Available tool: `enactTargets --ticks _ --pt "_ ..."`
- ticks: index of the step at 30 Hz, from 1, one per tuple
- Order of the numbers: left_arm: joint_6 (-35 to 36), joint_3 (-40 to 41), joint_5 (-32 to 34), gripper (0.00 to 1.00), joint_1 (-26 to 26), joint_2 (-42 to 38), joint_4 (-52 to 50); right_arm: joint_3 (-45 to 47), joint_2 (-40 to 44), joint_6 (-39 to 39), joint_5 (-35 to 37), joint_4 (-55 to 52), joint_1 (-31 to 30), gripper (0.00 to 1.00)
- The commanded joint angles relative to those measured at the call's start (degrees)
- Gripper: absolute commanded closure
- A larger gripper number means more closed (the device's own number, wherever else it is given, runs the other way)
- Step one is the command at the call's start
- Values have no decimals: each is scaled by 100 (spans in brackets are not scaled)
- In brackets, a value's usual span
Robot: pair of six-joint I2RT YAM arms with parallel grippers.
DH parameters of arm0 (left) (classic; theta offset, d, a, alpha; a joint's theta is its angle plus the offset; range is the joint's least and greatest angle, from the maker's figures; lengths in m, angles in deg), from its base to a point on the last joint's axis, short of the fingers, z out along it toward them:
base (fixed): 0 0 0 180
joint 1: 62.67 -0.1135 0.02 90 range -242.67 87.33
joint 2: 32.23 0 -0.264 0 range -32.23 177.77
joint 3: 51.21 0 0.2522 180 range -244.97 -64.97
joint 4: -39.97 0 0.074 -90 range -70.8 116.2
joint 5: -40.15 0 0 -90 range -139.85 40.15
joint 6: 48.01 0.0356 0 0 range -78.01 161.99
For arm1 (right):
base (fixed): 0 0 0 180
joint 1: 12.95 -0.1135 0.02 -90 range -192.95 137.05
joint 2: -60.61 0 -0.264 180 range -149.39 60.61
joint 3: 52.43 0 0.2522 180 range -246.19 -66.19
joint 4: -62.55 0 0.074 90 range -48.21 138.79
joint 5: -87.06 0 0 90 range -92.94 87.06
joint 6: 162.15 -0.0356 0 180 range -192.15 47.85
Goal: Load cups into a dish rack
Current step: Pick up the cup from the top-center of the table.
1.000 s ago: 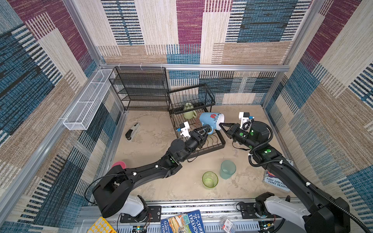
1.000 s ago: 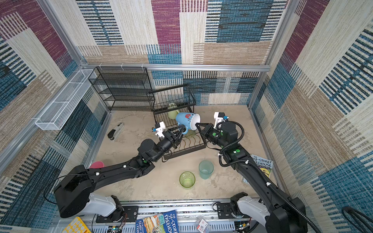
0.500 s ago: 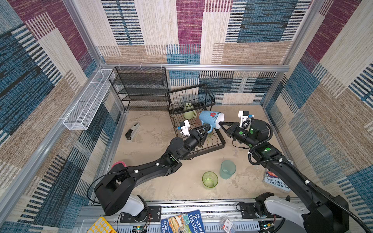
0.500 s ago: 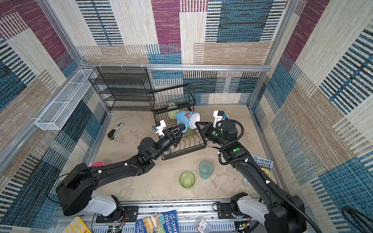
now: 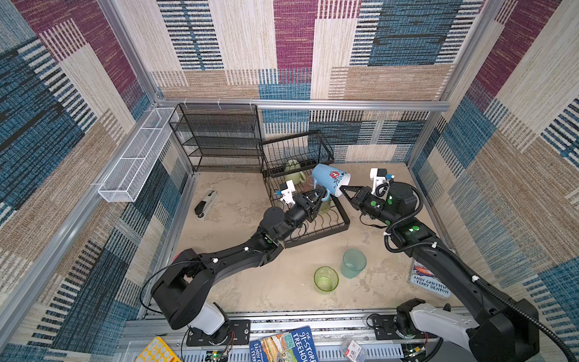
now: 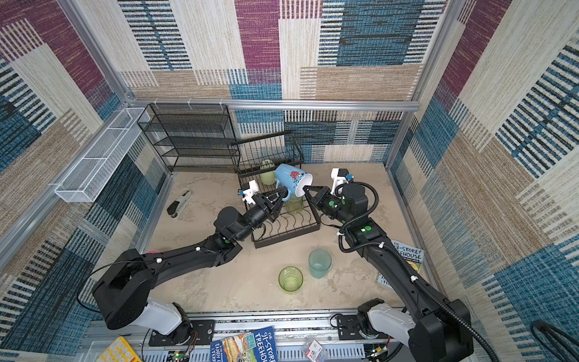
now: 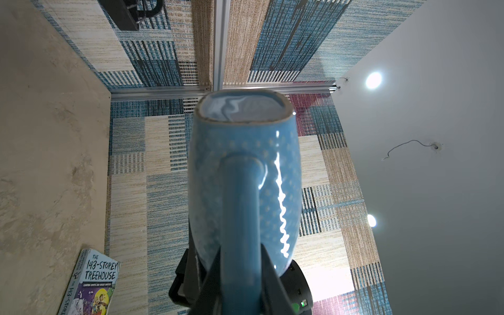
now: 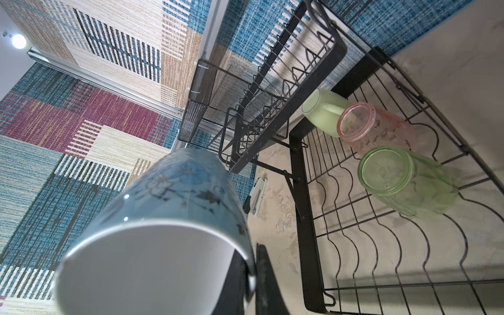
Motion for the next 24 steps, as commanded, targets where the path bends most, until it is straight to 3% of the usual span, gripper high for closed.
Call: enactTargets --ticks 1,24 --pt "208 -80 -570 82 3 42 206 -94 -21 132 -581 92 -34 100" --pt "490 13 -1111 71 -203 -446 -265 -507 -63 736 -874 -53 91 100"
